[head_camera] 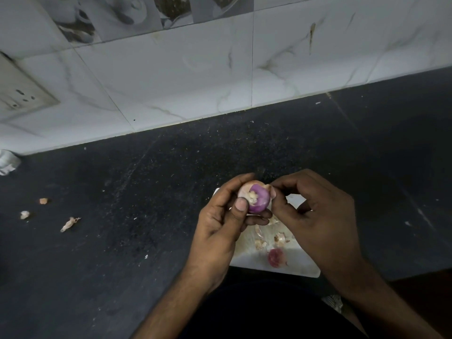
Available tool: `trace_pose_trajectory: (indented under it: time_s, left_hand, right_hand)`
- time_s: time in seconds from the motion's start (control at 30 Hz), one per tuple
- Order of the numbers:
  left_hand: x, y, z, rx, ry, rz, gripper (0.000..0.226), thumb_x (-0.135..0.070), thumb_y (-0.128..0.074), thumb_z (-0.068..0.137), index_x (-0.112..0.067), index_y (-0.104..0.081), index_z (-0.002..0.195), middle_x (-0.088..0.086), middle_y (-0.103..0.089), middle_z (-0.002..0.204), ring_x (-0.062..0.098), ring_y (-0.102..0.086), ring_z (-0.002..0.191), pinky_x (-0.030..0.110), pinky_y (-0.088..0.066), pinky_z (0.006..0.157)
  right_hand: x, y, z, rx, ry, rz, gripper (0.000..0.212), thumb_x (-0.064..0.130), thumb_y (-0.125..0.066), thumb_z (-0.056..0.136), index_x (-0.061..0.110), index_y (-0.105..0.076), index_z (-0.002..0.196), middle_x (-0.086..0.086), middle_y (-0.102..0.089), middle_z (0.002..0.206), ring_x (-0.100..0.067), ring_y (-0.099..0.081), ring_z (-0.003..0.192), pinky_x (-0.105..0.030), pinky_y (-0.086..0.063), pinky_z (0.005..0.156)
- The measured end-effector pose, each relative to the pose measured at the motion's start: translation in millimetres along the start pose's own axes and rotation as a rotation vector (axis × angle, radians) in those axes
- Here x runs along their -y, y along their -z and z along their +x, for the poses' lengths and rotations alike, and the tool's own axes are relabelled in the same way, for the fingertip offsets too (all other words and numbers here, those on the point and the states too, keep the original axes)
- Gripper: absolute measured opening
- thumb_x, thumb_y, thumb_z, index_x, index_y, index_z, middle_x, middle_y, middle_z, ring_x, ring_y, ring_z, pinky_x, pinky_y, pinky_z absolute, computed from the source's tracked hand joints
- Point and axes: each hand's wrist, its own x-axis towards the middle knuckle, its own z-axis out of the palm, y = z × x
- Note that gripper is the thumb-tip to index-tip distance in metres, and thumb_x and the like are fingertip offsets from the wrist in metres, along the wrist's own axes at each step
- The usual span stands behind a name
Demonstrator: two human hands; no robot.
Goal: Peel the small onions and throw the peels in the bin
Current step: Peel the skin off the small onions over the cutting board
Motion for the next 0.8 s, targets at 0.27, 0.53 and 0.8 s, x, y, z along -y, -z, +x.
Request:
trace_pose_trajectory:
  time_s: [0.27, 0.53, 0.8]
  left_hand:
    - [4.2, 0.6, -3.4, 0.055, 0.019, -0.026, 0.045, -0.006, -0.046, 0.1, -0.016, -0.047, 0.144, 0.017, -0.068, 0.125, 0.03, -0.069, 0.102, 0.035, -0.055, 0.086]
    - [-1.2, 1.3, -0.1, 0.07, 0.1, -0.135, 0.04, -0.007, -0.044, 0.1, -0.003, -0.052, 0.139, 0.016, -0.065, 0.131, 0.033, -0.067, 0.107, 0.036, -0.057, 0.084]
    - [-1.8, -1.8, -0.9, 0.098, 0.046, 0.043, 0.039, -0.018, -0.056, 0.096, 0.002, -0.054, 0.129, -0.002, -0.072, 0.111, 0.018, -0.069, 0.104, 0.037, -0.056, 0.092]
  right_hand:
    - [-2.6, 0.9, -2.8, -0.036, -0.092, 0.004, 0.006, 0.022, -0.069, 0.092, 0.017, -0.071, 0.092, 0.011, -0.069, 0.09, -0.006, -0.068, 0.086, -0.016, -0.051, 0.067]
    - [-2.1, -1.6, -1.9, 0.069, -0.098, 0.062, 0.035, 0.037, -0.047, 0.106, 0.019, -0.063, 0.131, 0.011, -0.067, 0.114, -0.002, -0.067, 0.104, -0.011, -0.048, 0.082]
    - [2.1, -5.5, 1.9, 0.05, -0.127, 0.086, 0.005, 0.017, -0.068, 0.096, 0.018, -0.072, 0.097, 0.014, -0.067, 0.093, -0.005, -0.067, 0.093, -0.006, -0.044, 0.07]
